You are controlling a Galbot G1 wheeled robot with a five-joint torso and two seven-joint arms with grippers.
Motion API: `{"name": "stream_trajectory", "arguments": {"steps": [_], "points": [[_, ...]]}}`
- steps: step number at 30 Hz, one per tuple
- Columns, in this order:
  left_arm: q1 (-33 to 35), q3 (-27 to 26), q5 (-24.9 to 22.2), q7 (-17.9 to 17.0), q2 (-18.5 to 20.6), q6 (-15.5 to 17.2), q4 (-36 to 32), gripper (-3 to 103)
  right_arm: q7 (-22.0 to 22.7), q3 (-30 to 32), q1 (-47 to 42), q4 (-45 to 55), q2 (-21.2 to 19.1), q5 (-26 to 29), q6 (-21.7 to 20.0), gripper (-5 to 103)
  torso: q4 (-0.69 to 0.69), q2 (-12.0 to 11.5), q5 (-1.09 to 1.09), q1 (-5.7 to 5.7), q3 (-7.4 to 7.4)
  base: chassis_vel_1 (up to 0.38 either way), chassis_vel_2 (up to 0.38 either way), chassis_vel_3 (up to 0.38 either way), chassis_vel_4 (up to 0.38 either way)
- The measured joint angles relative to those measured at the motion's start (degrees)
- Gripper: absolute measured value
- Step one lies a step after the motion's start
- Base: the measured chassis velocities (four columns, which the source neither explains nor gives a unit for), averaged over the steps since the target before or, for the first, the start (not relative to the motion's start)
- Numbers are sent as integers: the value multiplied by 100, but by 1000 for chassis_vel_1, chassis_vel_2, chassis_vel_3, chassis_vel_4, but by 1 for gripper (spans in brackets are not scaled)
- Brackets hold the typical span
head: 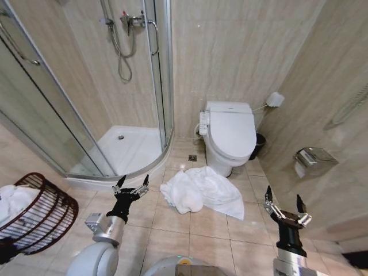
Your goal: Discard the used towel into the hamper.
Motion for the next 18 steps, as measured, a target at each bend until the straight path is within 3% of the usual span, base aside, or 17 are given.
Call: {"name": "stream_trajectory", "arguments": {"steps": [18], "points": [[0, 0, 0, 0, 0, 0, 0, 100, -2, -4, 4, -54, 8, -13, 36, 100, 0, -388, 0, -162, -224, 0, 0, 0, 0]]}}
